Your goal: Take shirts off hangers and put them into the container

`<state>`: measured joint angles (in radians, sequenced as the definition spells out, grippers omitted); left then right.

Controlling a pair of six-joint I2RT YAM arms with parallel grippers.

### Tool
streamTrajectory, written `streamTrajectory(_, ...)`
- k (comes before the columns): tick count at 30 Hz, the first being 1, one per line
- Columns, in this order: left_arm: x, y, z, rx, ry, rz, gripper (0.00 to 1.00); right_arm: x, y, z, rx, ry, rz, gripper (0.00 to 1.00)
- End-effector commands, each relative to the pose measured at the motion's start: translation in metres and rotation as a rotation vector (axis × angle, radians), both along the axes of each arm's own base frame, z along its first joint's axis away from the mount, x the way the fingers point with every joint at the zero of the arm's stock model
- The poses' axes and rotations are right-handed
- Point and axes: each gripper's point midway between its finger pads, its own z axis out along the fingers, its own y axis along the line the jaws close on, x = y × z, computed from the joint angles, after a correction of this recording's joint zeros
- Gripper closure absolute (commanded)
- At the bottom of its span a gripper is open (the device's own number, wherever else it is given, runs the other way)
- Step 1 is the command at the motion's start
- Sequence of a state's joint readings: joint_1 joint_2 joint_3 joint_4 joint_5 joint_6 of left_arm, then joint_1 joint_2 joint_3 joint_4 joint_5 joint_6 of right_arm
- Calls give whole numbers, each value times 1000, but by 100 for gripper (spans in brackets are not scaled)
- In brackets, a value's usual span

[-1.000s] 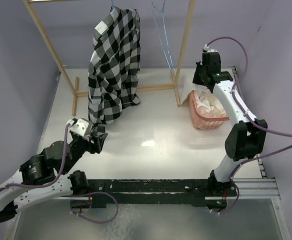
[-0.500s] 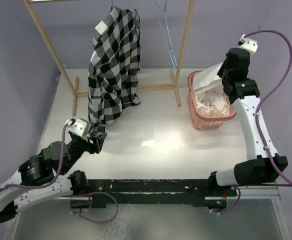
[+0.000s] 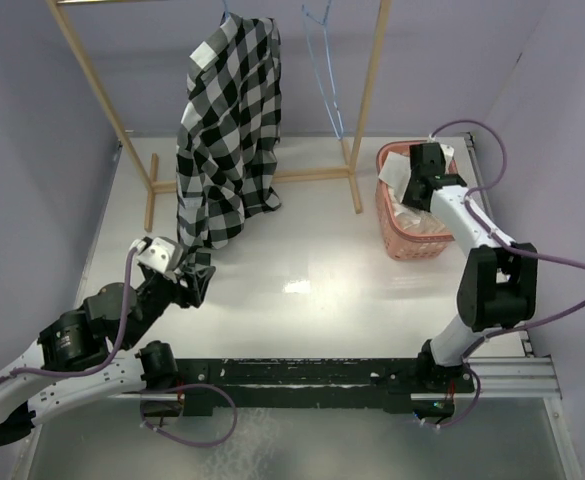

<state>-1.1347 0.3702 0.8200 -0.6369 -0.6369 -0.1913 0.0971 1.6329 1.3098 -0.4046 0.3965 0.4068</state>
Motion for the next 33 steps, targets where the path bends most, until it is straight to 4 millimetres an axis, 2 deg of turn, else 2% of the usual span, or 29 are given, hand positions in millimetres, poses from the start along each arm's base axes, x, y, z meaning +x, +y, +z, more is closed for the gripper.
streamTrajectory(1, 1, -9, 1, -20, 9, -11, 32, -3, 2, 22, 50, -110, -36, 59)
streamTrajectory(3, 2, -9, 0, -13, 11, -9, 32, -7, 1, 37, 48, -141, -36, 55)
streamTrajectory(6, 2, -9, -1, -13, 15, -3, 31, -17, -5, 69, 30, -193, -46, 54)
streamTrajectory(9, 3, -9, -2, -8, 19, 1, 31, -27, -2, 115, 49, -317, -12, 54)
streamTrajectory(12, 4, -9, -3, 1, 22, 4, 31, -49, 6, 175, 102, -481, 32, 53)
streamTrajectory(14, 4, -9, -4, 3, 24, 9, 31, -62, 20, 213, 158, -596, 104, 50)
streamTrajectory(17, 4, -8, -3, 0, 23, 13, 31, -80, 59, 268, 240, -730, 282, 50)
streamTrajectory(21, 6, 1, 5, -17, 19, 53, 32, -99, 141, 324, 280, -778, 606, 51)
streamTrajectory(24, 12, 22, 26, -76, -15, 164, 32, -116, 201, 353, 359, -804, 846, 51)
streamTrajectory(25, 13, 38, 53, -169, -69, 222, 33, -127, 238, 373, 388, -827, 979, 51)
streamTrajectory(27, 16, 59, 80, -245, -134, 310, 34, -129, 257, 381, 399, -830, 1027, 51)
streamTrajectory(30, 19, 103, 124, -341, -227, 522, 37, -130, 285, 383, 406, -806, 1099, 51)
streamTrajectory(31, 19, 113, 139, -326, -265, 565, 38, -132, 294, 381, 398, -796, 1124, 51)
streamTrajectory(33, 21, 118, 161, -311, -316, 603, 38, -135, 312, 378, 375, -780, 1156, 51)
